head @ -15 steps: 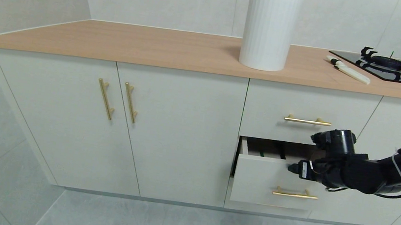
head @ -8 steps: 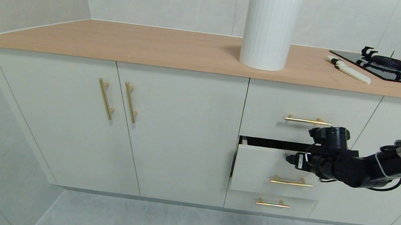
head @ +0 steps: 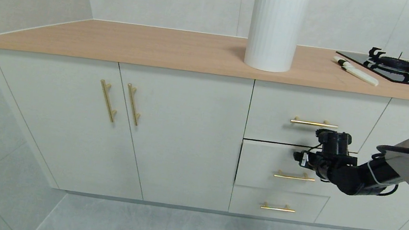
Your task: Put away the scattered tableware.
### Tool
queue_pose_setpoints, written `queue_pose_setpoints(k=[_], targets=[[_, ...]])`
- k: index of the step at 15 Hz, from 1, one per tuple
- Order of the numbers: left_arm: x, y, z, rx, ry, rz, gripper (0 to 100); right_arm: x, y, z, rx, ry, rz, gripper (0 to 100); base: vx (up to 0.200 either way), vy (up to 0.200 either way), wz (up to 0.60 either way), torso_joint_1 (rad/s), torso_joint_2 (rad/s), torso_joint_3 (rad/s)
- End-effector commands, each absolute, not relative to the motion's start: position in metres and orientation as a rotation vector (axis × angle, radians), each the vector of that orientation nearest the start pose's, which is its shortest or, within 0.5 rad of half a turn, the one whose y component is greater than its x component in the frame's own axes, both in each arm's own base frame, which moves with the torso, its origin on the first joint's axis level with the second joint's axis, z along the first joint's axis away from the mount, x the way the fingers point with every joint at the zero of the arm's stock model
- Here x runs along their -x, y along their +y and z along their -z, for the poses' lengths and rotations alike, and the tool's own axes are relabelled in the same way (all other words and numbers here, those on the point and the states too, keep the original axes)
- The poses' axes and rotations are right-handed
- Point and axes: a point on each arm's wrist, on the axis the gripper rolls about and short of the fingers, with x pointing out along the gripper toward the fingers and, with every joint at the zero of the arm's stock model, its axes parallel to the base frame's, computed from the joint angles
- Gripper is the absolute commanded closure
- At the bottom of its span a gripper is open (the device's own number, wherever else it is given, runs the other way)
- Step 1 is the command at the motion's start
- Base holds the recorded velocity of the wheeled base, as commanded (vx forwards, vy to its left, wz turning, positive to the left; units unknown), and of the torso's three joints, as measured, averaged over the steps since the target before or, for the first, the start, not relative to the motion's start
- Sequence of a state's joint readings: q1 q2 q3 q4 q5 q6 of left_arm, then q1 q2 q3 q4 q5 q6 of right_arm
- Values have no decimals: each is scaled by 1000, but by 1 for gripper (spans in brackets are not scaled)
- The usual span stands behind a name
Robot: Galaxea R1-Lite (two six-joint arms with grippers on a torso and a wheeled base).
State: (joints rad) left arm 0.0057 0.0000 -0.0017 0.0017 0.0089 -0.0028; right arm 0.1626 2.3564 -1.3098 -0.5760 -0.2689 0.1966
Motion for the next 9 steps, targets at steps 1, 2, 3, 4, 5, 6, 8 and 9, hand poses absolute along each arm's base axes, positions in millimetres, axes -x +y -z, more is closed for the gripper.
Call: queue_pose_setpoints(k=[1,2,3,4,5,6,8,9], targets=[[23,0,-76,3,0,-15,0,-455,69,-43,-94,452,151,0,0,0,0,0,0,0],[23,0,-76,3,-2,-15,0,-456,69,-44,-105,446,156,0,0,0,0,0,0,0],[23,0,-76,3,0,-15,0,-457,69,-47,-120,435,165,0,0,0,0,0,0,0],[23,0,-76,3,0,-15,0,-459,69,-48,-128,425,178,0,0,0,0,0,0,0],[23,0,-76,3,0,-15,0,-459,69,-48,-129,423,181,0,0,0,0,0,0,0],[23,0,-76,3,-2,-15,0,-461,70,-49,-134,416,183,0,0,0,0,0,0,0],[23,0,-76,3,0,-15,0,-466,71,-53,-160,390,202,0,0,0,0,0,0,0],[23,0,-76,3,0,-15,0,-467,71,-54,-164,382,211,0,0,0,0,0,0,0]])
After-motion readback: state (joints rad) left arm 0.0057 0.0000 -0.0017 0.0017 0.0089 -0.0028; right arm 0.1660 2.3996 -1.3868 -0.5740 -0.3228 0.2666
